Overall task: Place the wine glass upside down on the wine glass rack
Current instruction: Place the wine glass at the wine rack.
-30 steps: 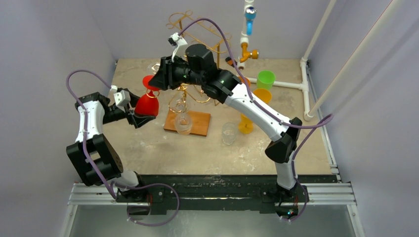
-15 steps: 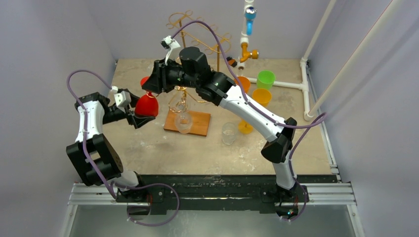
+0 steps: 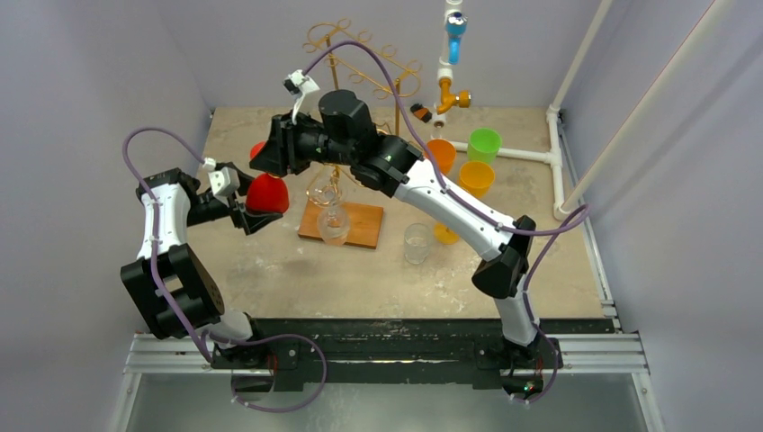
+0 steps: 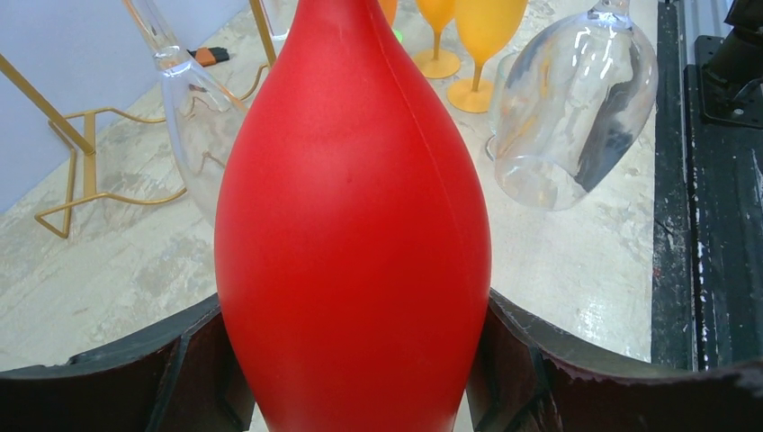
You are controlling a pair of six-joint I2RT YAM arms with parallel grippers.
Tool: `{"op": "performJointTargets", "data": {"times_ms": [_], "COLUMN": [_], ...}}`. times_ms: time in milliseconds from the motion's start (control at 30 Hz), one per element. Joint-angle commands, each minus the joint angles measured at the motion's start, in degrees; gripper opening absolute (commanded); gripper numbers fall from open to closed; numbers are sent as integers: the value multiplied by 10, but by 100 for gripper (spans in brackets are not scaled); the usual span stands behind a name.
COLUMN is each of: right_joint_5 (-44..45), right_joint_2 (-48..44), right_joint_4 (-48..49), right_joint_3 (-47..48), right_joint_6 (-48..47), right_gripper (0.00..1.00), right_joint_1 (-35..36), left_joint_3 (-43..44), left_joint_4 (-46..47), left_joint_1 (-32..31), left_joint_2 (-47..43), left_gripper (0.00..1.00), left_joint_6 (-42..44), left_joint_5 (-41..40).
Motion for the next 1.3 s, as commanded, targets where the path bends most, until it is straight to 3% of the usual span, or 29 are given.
{"op": "performJointTargets", "data": {"times_ms": [0, 500, 1000, 1067, 1167, 1233, 1267], "right_joint_5": [-6, 11, 13, 14, 13, 12, 11], "right_joint_2": [-2, -74, -102, -103, -104, -104, -105], "right_joint_4": [-23, 2, 10, 11, 11, 10, 11], "right_joint_3": [7, -97, -124, -127, -129, -130, -131], "right_joint_6": [-2, -6, -13, -13, -12, -11, -10], "right_gripper": [39, 38, 38, 38, 38, 37, 38], "right_joint_1": [9, 12, 11, 11, 8, 4, 2], "left_joint_3": [8, -15, -25, -23, -20, -17, -17], "left_joint_4": [-2, -3, -2, -2, -2, -2, -2], "left_joint_1": [1, -14, -63, -63, -63, -63, -63], "left_joint_2": [-6, -21, -23, -19, -15, -13, -13], "left_gripper": [9, 10, 14, 21, 54, 60, 70], "left_joint_6": [38, 83, 111, 114, 113, 112, 110], "left_joint_5": [67, 50, 22, 17, 7, 7, 8]}}
